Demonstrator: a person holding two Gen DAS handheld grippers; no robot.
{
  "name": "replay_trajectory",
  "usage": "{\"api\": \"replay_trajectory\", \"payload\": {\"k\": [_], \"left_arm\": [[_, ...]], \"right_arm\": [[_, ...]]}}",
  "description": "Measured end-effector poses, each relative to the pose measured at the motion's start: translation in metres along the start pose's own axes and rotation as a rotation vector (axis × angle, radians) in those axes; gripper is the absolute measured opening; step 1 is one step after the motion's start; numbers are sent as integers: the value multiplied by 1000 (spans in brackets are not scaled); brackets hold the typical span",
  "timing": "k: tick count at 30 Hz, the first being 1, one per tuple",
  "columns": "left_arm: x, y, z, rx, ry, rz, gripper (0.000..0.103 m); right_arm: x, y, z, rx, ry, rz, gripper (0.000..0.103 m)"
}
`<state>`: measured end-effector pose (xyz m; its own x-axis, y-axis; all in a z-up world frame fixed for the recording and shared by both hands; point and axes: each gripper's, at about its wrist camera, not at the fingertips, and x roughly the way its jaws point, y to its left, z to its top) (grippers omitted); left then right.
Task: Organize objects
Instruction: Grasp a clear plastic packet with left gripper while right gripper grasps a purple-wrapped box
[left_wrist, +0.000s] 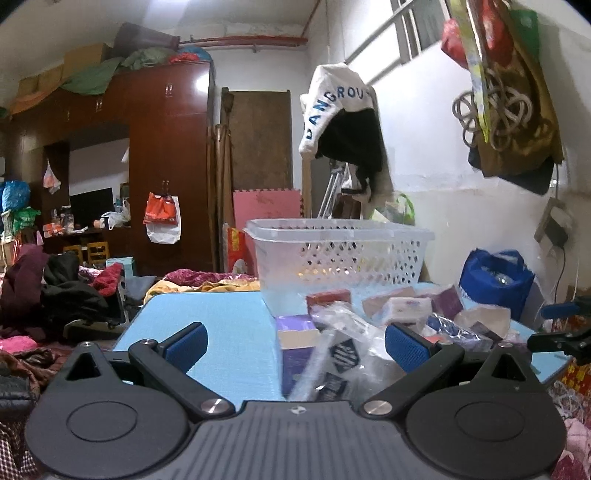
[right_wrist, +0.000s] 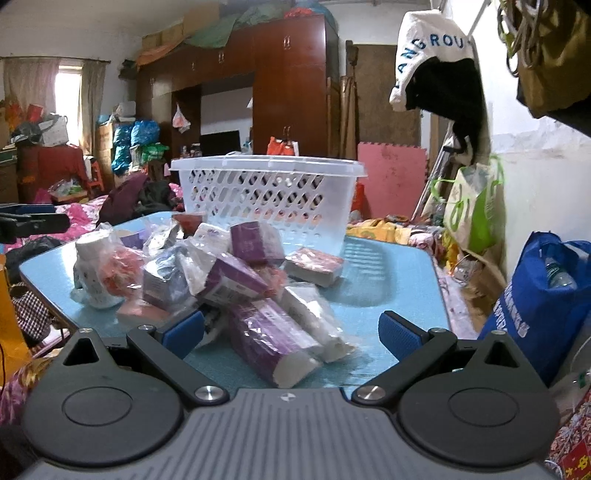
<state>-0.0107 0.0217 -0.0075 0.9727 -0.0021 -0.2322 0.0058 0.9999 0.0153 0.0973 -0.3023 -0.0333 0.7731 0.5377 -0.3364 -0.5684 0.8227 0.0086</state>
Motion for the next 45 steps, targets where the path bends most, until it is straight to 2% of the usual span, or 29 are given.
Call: {"api": "replay_trajectory", "payload": {"k": [5, 9, 14, 17, 19, 21, 24, 27, 29, 31, 32, 36, 45], "left_arm": [[-4, 4, -8, 70, 44, -3, 103], [3, 5, -17, 85, 85, -40, 101], [14, 5, -23, 79, 105, -63, 101], [17, 7, -25, 74, 114, -75, 101], [17, 7, -26, 83, 115, -76, 101], [18, 8, -28, 87, 115, -63, 101], [25, 7, -28, 76, 126, -67, 101], [34, 5, -30, 78, 130, -64, 101], [38, 5, -32, 70, 134, -57, 94], [41, 6, -32, 58, 149, -73, 74], [43, 6, -33, 57, 157, -83, 70], [45, 3, -36, 72, 156, -85, 38], [45, 3, -30, 36, 116, -86, 36]], "right_arm": [[-3, -3, -3, 10, -6, 48, 102], [3, 4, -5, -23, 21, 66, 84], [-1, 14, 3, -18, -34, 115, 83], [6, 30, 10, -75, -40, 93, 83], [13, 36, 14, -93, -33, 90, 76], [21, 39, 16, -104, -16, 84, 63], [32, 43, 17, -131, 15, 80, 50], [35, 48, 17, -159, 18, 68, 48], [35, 50, 18, -166, 14, 63, 47], [33, 49, 18, -161, 10, 62, 45], [31, 49, 18, -159, 6, 60, 44], [29, 43, 19, -138, 2, 67, 41], [34, 40, 24, -107, 0, 69, 39]]}}
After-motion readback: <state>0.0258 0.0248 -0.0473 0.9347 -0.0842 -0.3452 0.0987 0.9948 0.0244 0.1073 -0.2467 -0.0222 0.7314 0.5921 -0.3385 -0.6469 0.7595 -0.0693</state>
